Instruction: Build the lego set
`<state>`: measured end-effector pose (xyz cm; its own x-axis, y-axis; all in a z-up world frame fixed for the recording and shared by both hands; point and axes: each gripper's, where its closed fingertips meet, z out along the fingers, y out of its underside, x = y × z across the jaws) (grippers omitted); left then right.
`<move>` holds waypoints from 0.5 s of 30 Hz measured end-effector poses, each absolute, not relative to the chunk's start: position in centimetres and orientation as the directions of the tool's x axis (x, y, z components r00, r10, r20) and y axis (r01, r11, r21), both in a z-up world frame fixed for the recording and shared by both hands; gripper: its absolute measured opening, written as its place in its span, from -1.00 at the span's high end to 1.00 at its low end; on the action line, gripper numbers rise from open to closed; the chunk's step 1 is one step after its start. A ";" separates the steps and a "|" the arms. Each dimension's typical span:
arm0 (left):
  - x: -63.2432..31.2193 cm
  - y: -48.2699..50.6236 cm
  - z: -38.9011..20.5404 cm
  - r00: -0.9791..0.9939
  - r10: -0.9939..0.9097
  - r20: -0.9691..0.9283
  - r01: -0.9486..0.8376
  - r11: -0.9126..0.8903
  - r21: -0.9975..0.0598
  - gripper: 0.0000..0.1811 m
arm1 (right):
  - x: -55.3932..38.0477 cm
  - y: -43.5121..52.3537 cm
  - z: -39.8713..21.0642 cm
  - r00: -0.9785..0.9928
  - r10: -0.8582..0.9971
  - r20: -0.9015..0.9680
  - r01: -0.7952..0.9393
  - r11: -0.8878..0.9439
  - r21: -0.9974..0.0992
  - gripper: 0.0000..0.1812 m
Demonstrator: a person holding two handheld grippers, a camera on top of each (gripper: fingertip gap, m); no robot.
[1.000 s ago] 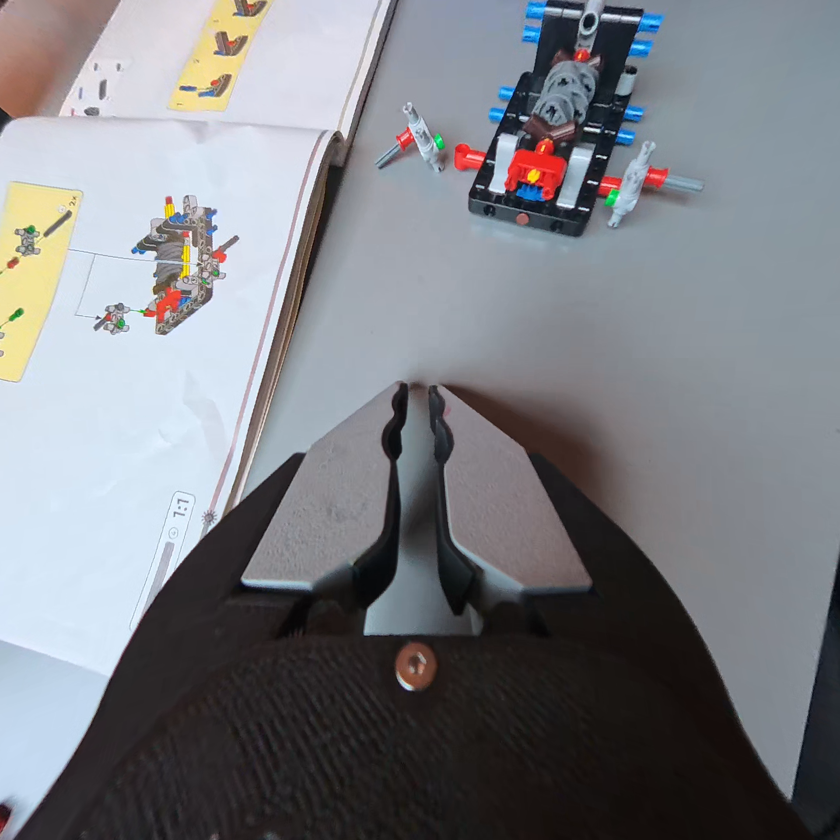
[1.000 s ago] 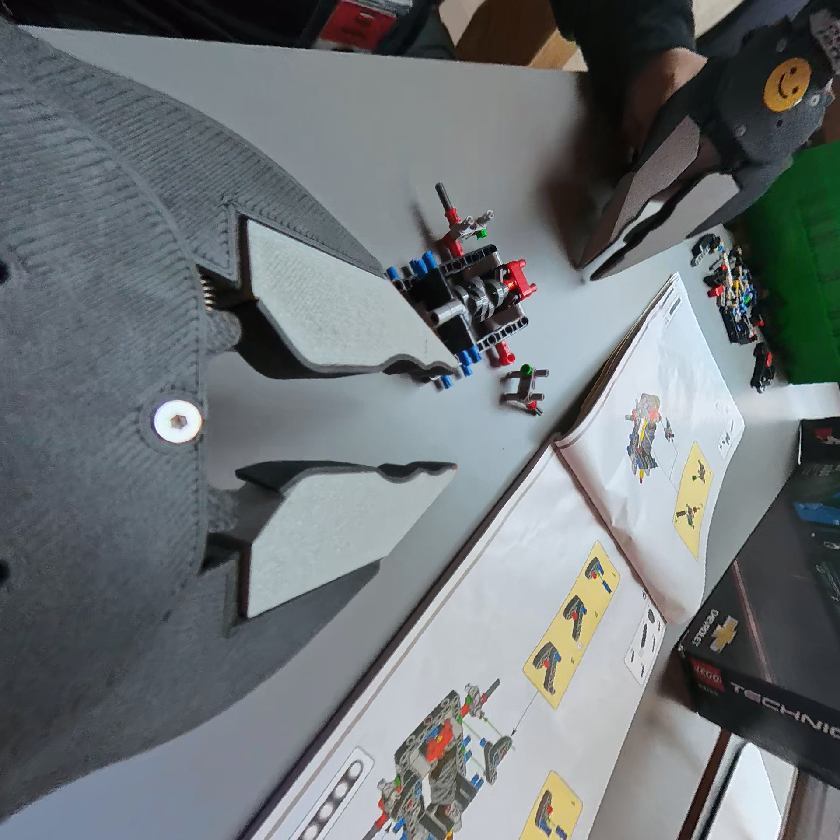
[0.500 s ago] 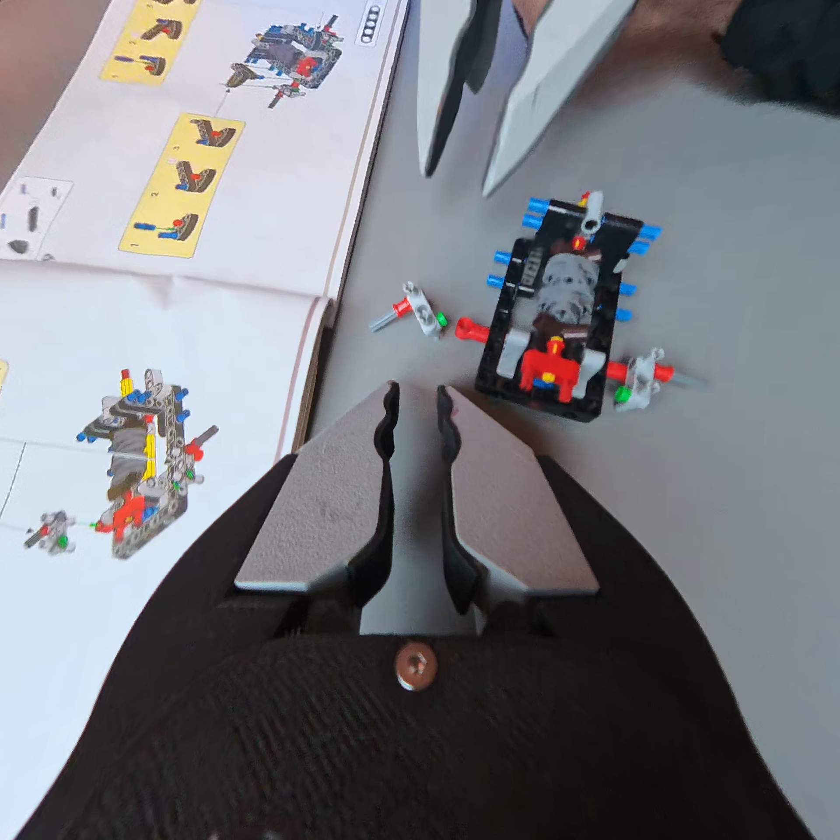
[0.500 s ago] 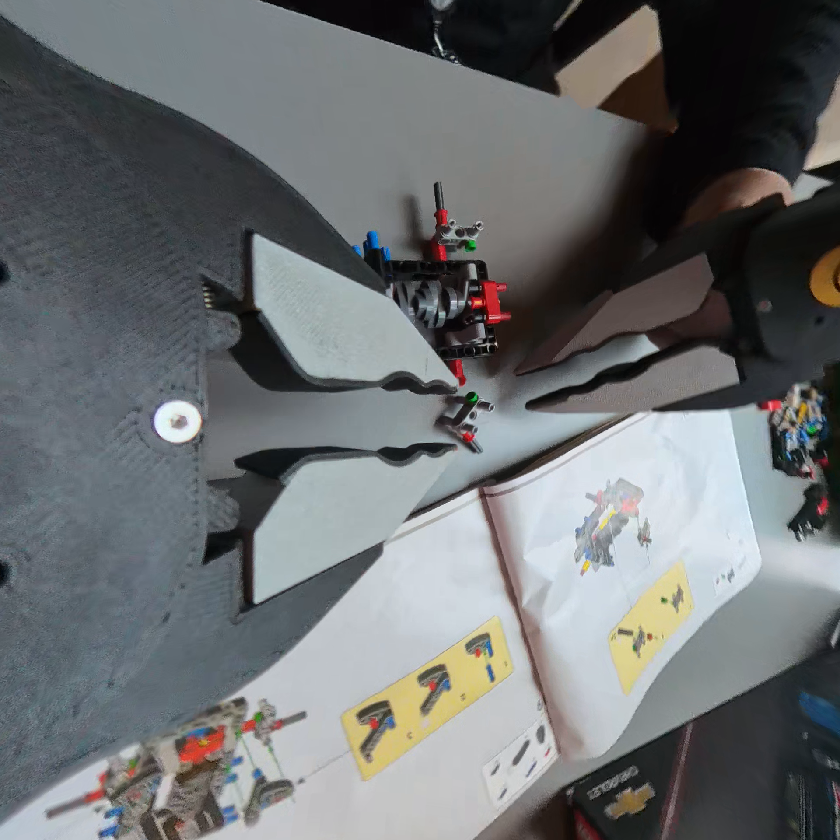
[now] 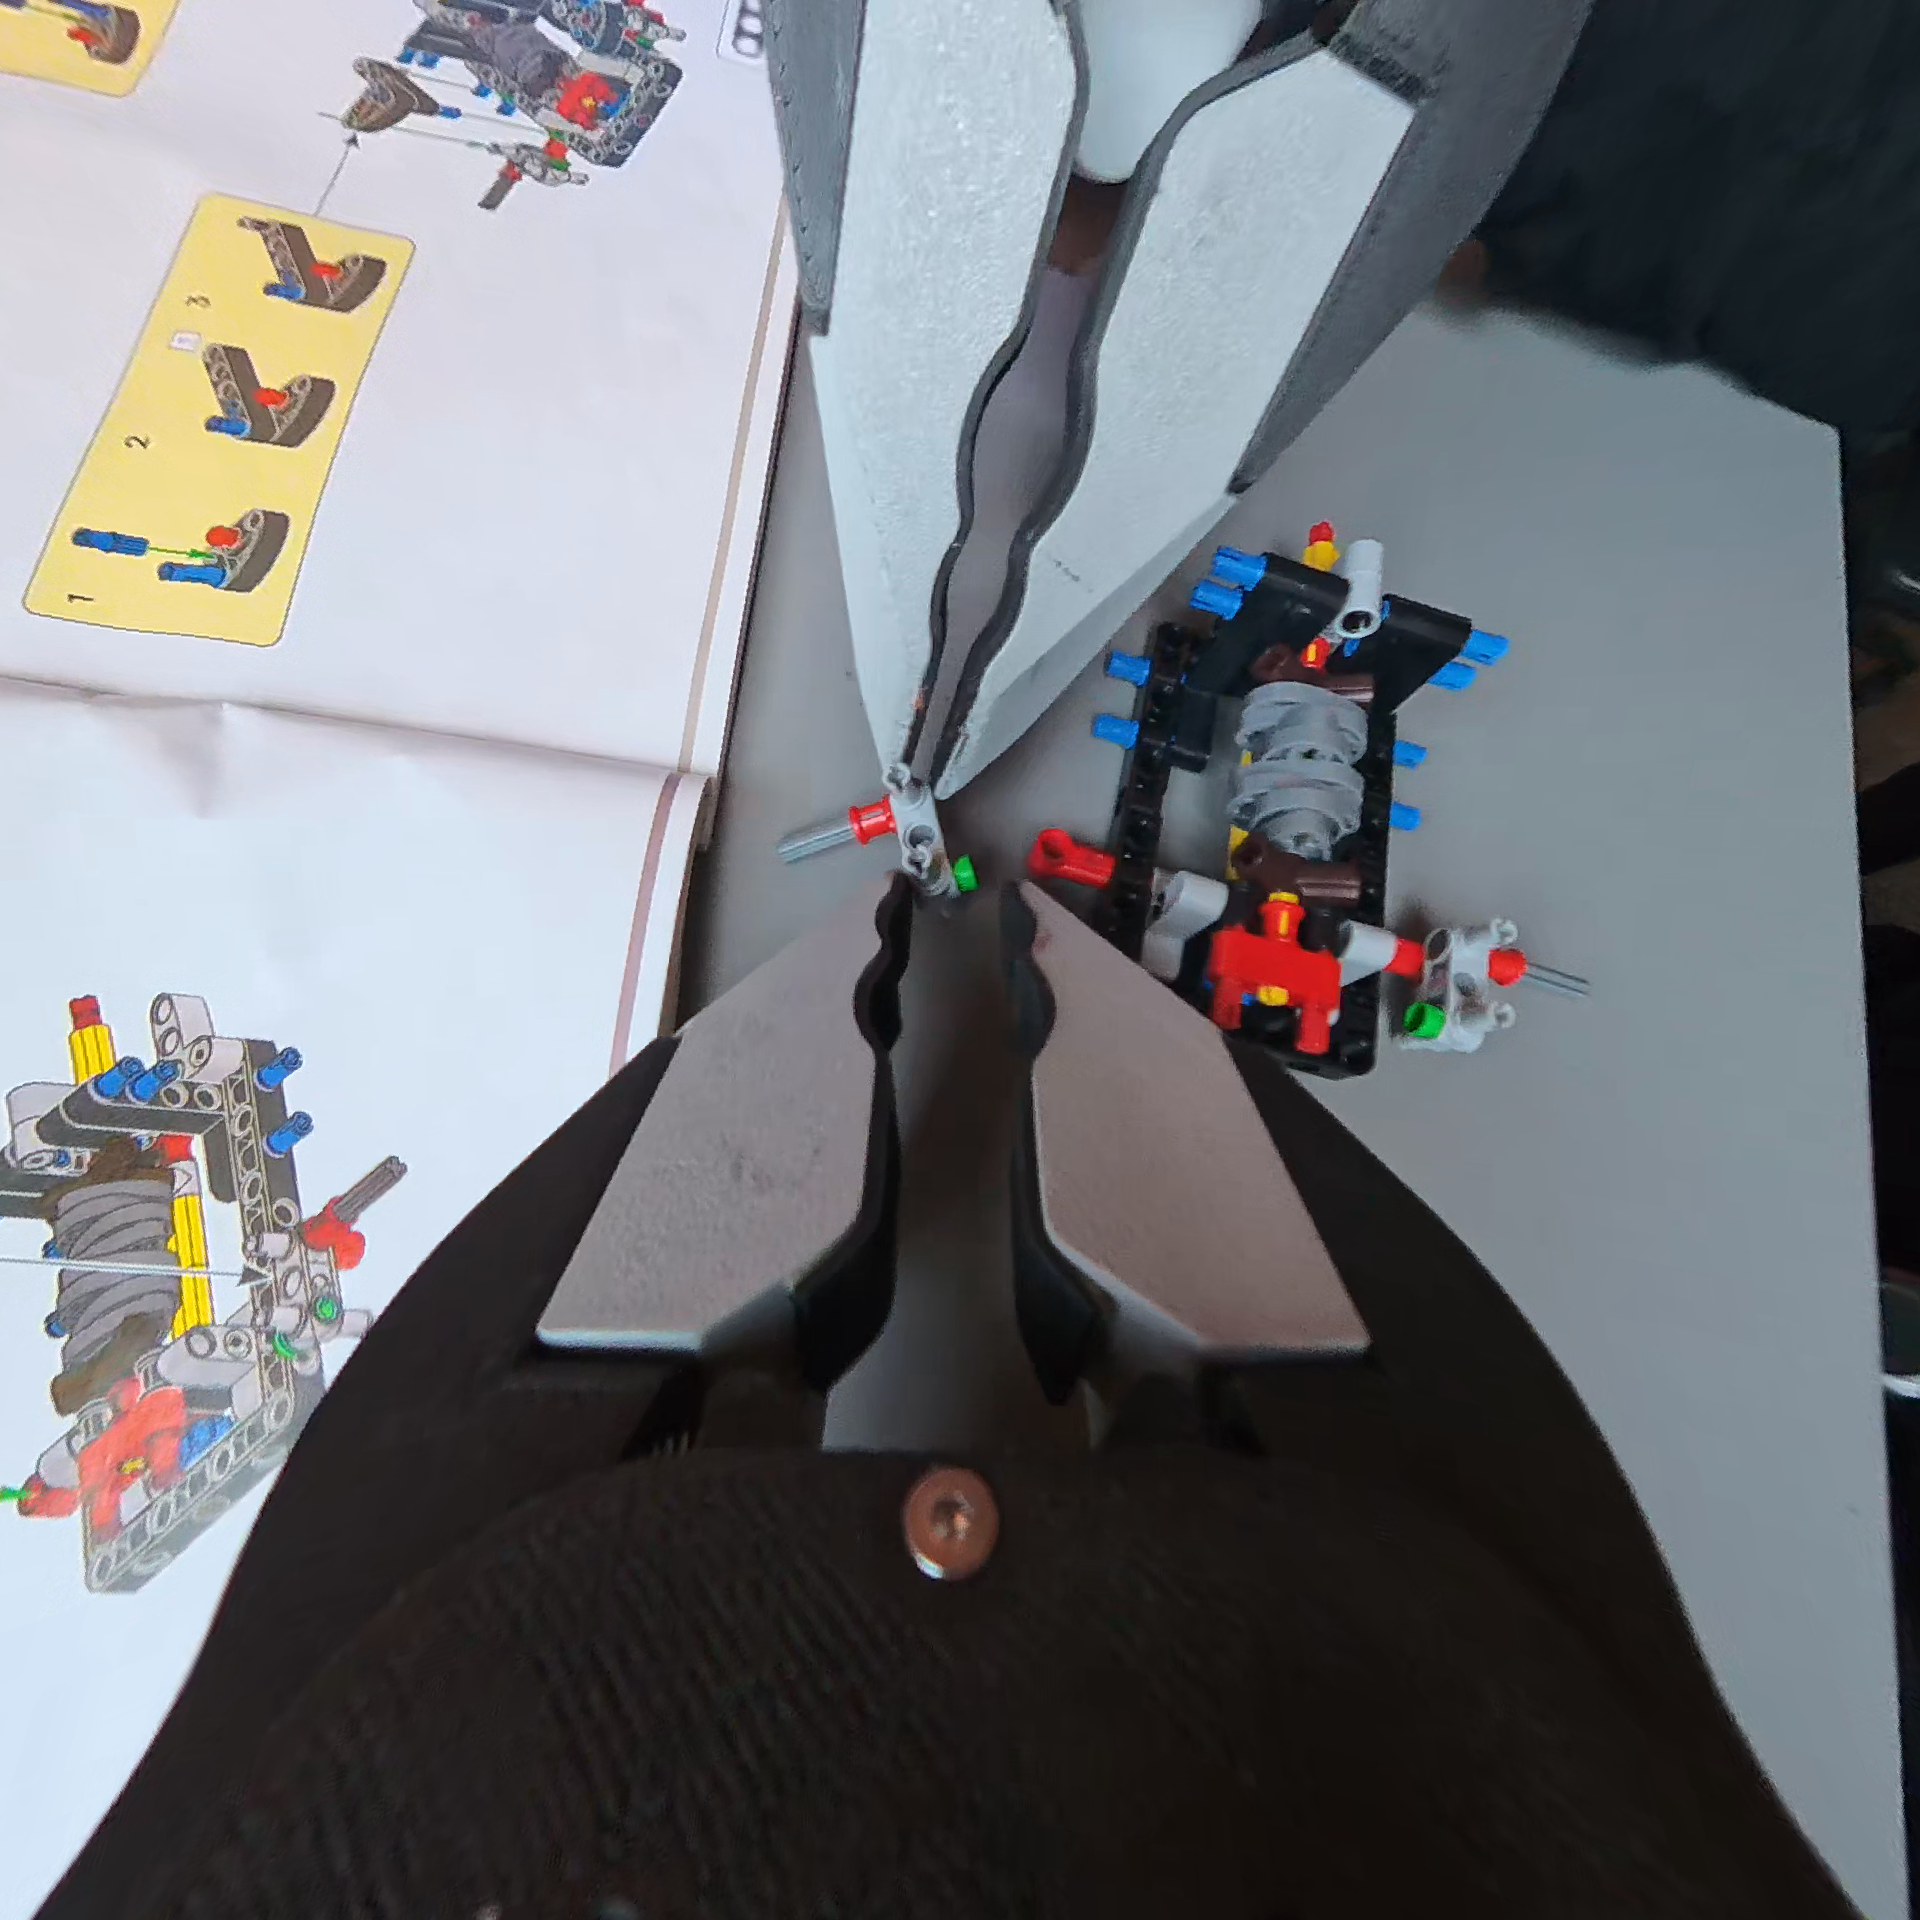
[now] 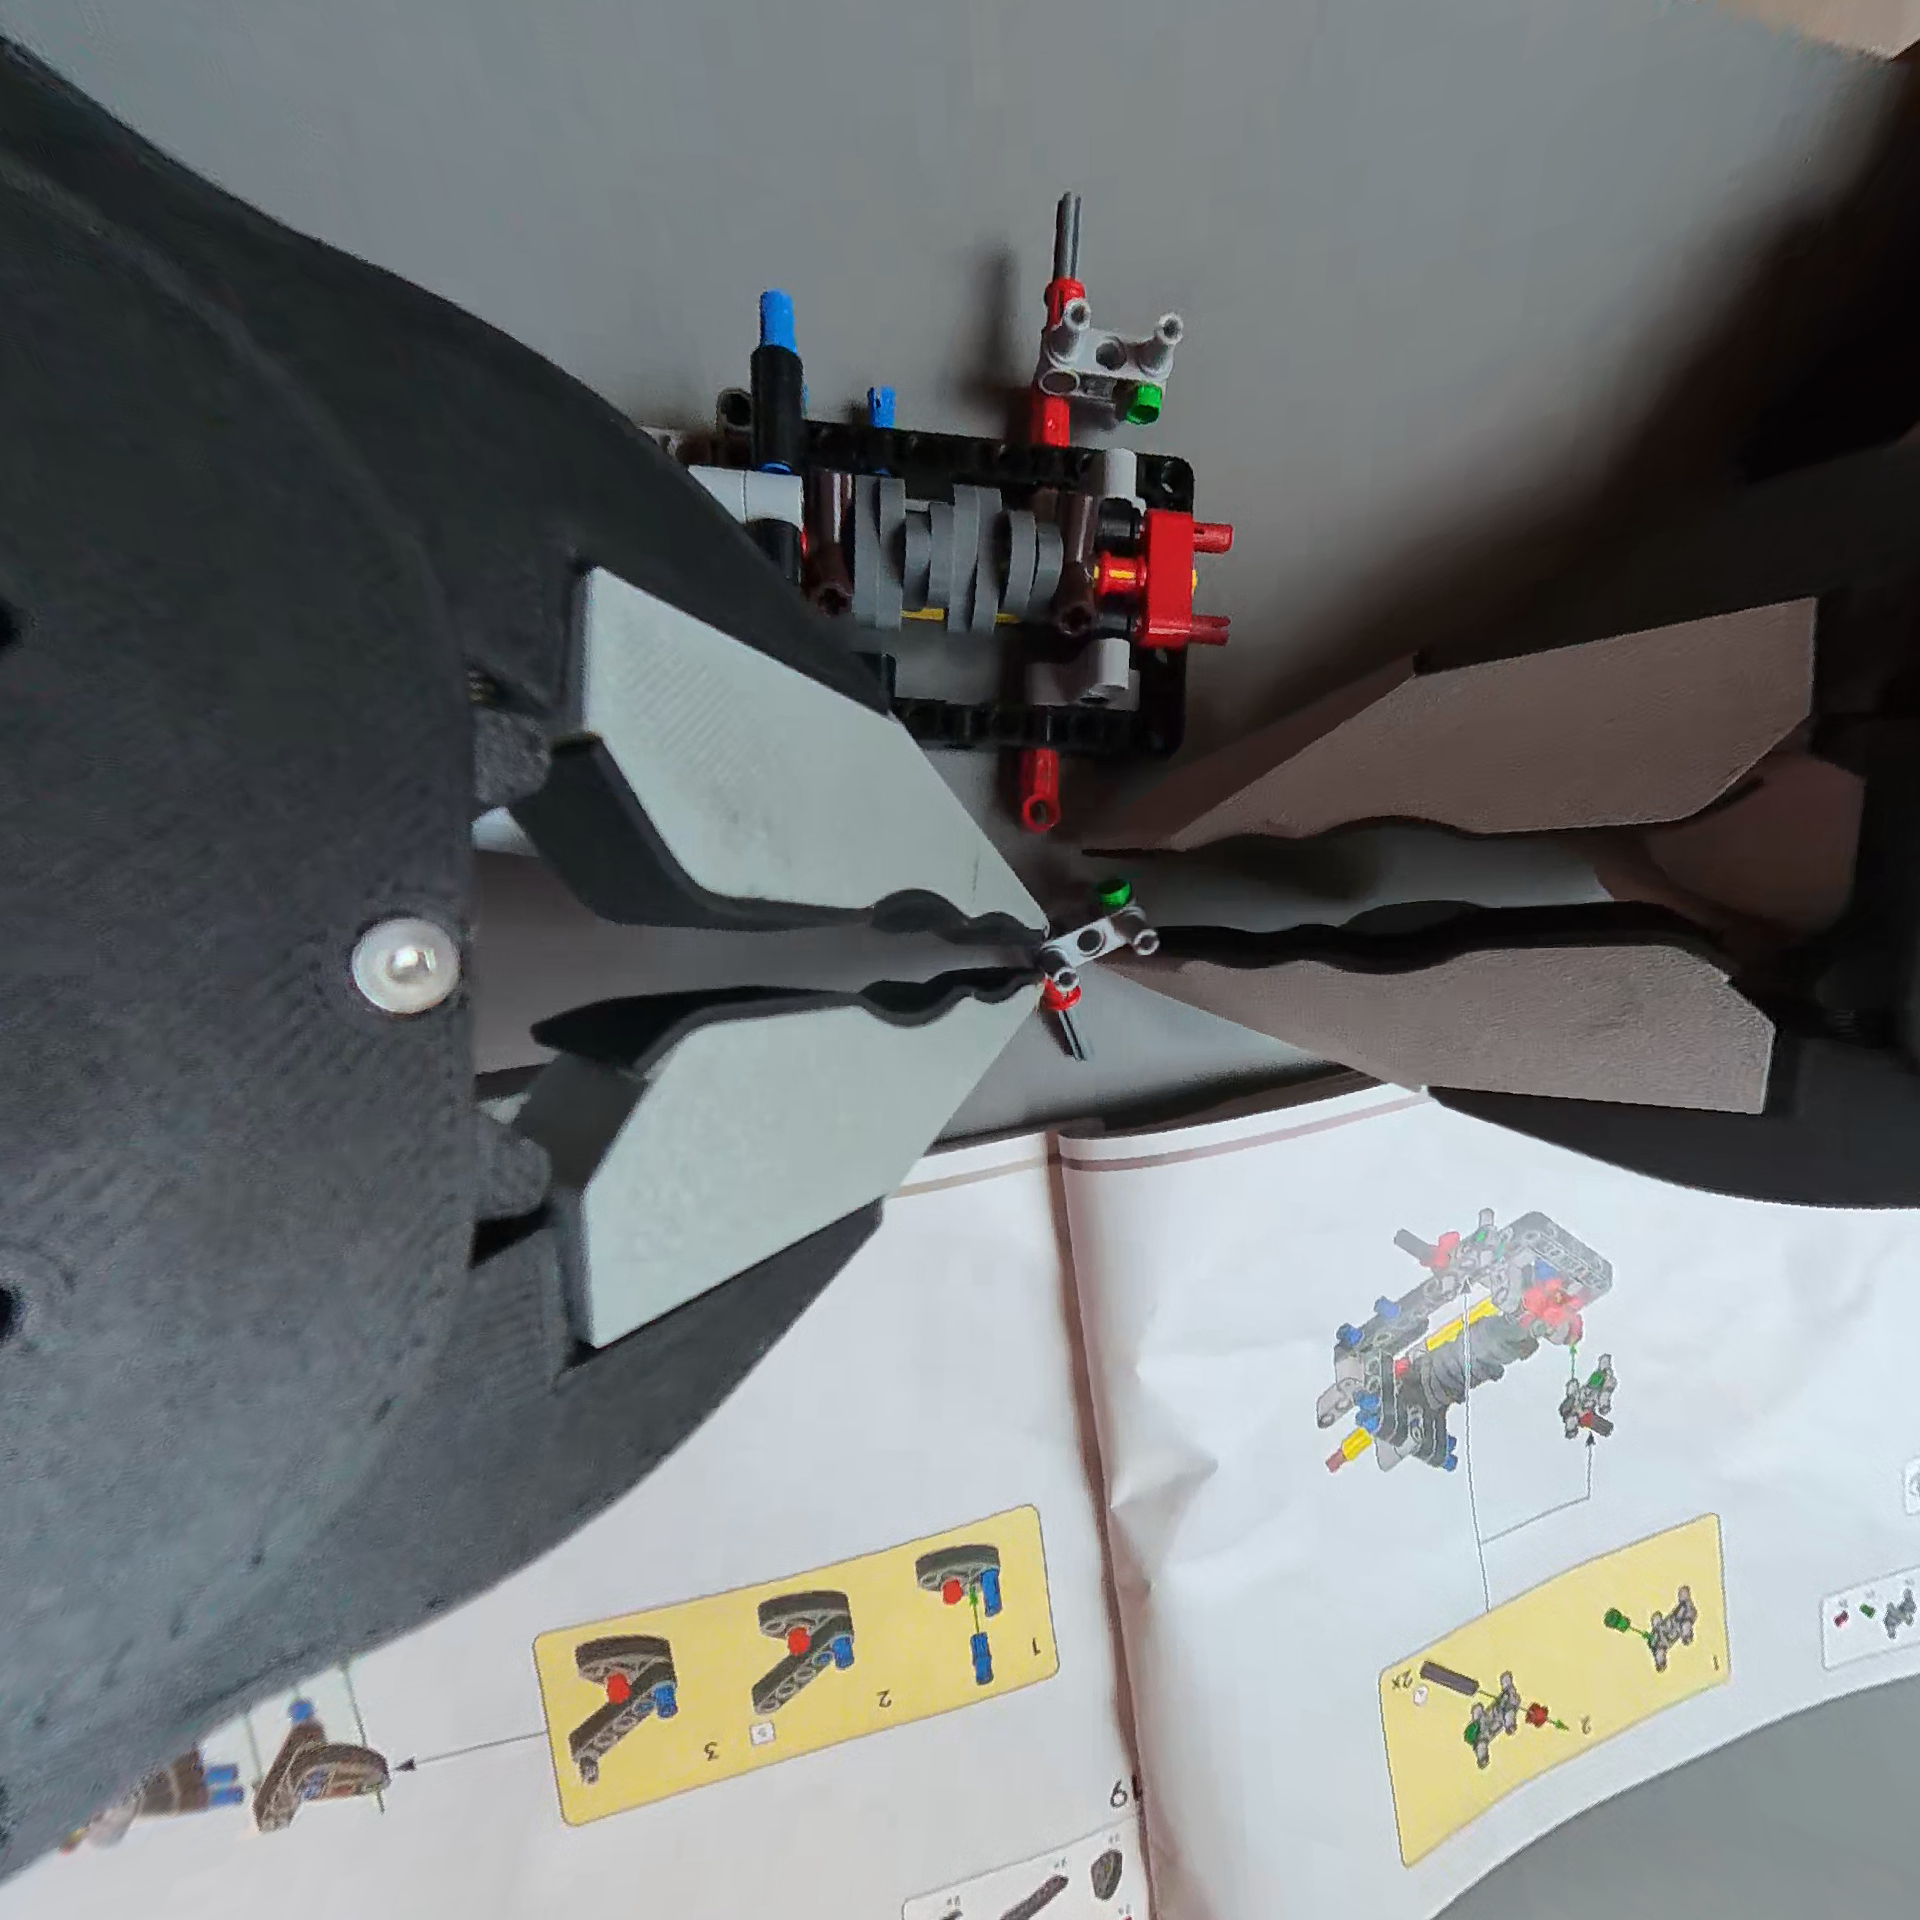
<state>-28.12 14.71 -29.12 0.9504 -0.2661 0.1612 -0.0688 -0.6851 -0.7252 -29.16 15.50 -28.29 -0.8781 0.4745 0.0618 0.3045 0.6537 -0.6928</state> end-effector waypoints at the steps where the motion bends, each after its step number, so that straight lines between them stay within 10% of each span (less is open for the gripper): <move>1: -28.1 14.8 -29.3 0.949 -0.267 0.171 -0.065 -0.692 -0.719 0.87 | -29.1 15.4 -28.3 -0.877 0.478 0.045 0.314 0.643 -0.699 0.99; 15: -27.4 14.0 -28.9 0.908 -0.393 0.147 -0.164 -0.654 -0.739 0.90 | -28.5 14.7 -26.8 -0.878 0.479 -0.013 0.322 0.568 -0.757 0.86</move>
<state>-27.38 13.96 -28.90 0.9077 -0.3930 0.1469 -0.1636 -0.6539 -0.7387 -28.53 14.67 -26.80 -0.8777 0.4791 -0.0131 0.3215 0.5682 -0.7575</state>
